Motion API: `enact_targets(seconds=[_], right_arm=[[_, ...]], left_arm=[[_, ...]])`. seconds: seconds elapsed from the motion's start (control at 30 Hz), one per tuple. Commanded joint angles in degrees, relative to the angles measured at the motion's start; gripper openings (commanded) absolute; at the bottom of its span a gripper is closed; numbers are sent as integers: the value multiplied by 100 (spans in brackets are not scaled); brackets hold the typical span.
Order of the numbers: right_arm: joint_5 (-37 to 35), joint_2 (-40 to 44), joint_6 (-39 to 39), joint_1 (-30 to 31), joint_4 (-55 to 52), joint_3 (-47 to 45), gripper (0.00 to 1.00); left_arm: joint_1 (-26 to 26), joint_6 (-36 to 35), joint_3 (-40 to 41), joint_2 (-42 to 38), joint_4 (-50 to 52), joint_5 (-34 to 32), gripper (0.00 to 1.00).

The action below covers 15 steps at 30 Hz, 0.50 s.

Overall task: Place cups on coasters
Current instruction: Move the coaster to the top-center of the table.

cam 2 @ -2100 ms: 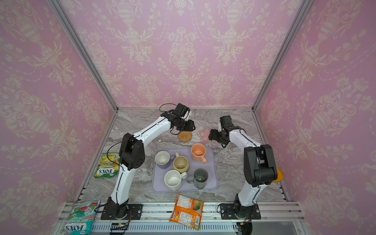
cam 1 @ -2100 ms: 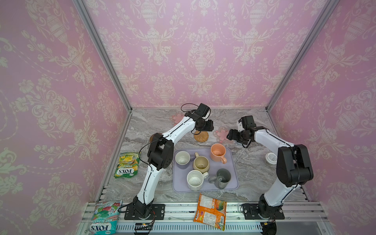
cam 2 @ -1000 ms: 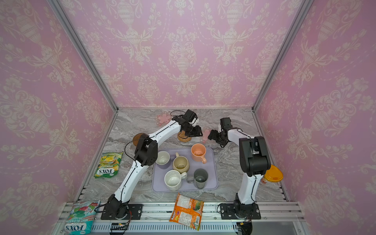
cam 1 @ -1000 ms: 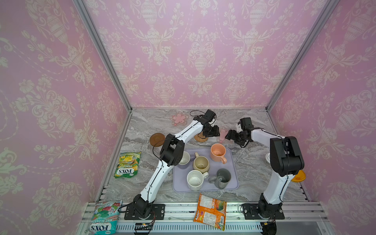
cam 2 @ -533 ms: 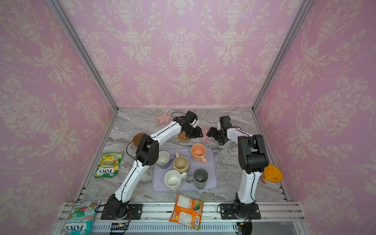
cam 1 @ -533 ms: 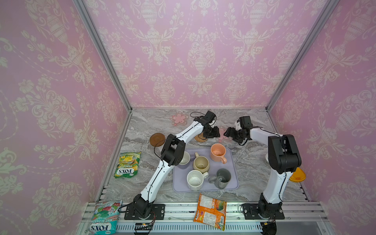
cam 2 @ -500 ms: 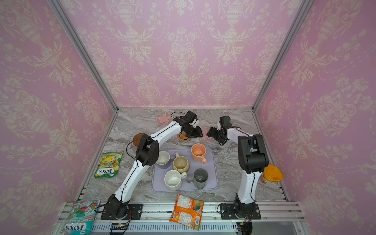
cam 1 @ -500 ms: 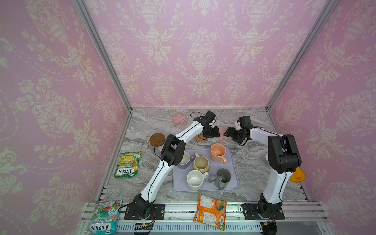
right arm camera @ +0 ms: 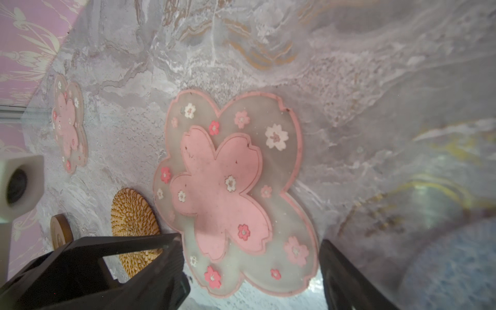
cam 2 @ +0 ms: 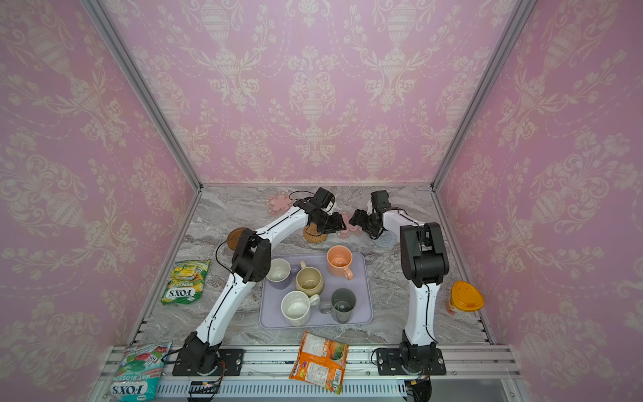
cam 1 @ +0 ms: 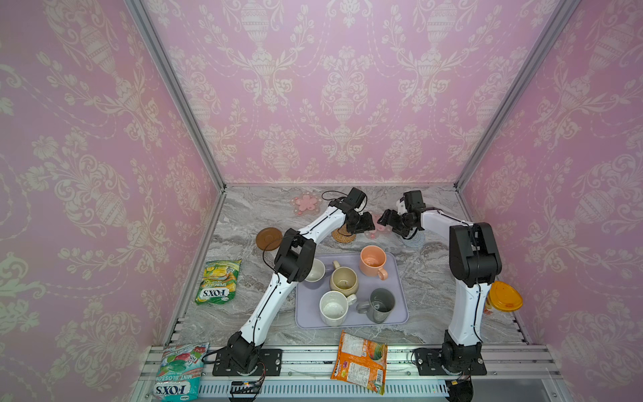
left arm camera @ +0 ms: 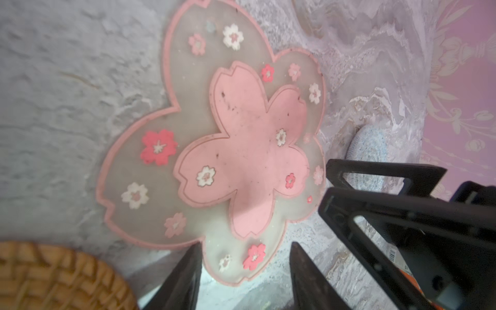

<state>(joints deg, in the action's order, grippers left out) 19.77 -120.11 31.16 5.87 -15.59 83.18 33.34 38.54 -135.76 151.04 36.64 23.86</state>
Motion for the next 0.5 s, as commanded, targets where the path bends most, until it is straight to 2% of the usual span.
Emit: enact_targets(seconds=[0.0,0.2,0.47], right_arm=[[295,-403,253,197,-372,224,80],[396,-852,534,239,-416,892,80],[488,-1461,762,239,-540,1814,80]], left_arm=[[-94,308,-47,398,-237,-92,55],[-298,642,-222,605,-606,-102,54],[-494,981,-969,1193,-962,-15,54]])
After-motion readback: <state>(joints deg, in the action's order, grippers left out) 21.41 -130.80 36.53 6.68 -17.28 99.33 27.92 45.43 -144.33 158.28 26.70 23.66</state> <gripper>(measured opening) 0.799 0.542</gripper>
